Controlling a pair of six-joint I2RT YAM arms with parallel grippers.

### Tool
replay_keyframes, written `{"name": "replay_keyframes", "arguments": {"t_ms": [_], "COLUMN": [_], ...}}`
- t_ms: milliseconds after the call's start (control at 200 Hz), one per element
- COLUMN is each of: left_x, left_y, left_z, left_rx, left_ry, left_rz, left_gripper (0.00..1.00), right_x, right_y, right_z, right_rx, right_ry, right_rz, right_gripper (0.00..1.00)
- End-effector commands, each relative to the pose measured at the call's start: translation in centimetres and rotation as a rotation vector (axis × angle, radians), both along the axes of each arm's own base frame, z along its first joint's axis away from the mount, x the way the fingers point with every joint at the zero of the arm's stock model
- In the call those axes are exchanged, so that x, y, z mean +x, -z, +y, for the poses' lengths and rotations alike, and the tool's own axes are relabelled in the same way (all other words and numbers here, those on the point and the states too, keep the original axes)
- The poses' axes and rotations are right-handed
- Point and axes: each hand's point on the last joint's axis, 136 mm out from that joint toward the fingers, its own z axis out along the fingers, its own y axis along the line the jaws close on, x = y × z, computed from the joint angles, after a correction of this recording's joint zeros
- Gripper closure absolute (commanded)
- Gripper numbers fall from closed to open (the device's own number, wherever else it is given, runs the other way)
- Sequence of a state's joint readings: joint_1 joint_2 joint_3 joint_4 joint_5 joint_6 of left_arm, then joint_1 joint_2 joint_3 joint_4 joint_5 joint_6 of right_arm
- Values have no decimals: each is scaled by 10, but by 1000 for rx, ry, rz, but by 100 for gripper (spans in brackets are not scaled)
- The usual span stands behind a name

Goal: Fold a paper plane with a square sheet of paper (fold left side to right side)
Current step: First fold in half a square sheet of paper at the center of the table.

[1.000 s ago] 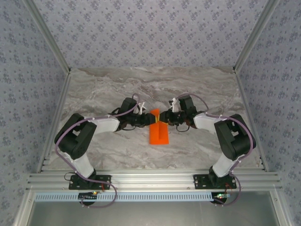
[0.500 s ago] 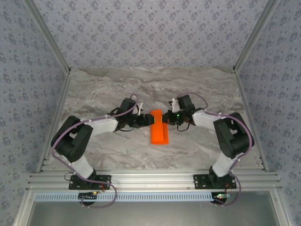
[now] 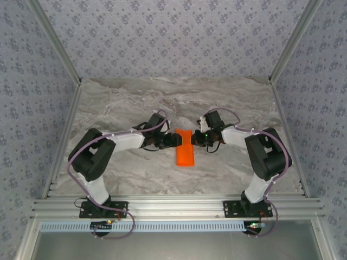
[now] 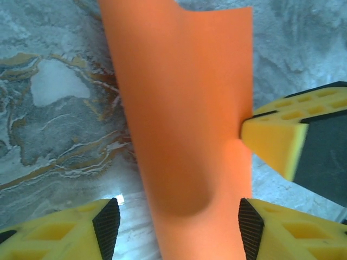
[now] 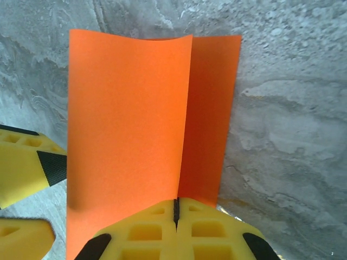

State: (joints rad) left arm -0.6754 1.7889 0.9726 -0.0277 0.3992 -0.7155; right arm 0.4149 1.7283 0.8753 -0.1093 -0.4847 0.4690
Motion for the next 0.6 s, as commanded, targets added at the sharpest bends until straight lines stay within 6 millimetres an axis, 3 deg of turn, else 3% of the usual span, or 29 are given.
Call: {"name": "replay_keyframes", "arguments": {"t_ms": [0,270,415,595], "left_x": [0,-2,-6,-6], "left_y": [10,26,32,36], "left_z": [4,0,0,2], "left_rx": [65,106,134,161], "left_ry": [-10,-2,9,14], "left_rz": [20,48,56,60], "left_gripper": [41,49,50,49], "right_x": [6,10,10,6], "right_y": [2,-1,-13,-36], "right_z": [-3,-8,-27,-54], "right_rx": [-27,-26,-84,-145], "right_ry": [-4,0,39,97], "right_rz": [-5,-18,-64,-140], "right_gripper": [99,85,70,60]}}
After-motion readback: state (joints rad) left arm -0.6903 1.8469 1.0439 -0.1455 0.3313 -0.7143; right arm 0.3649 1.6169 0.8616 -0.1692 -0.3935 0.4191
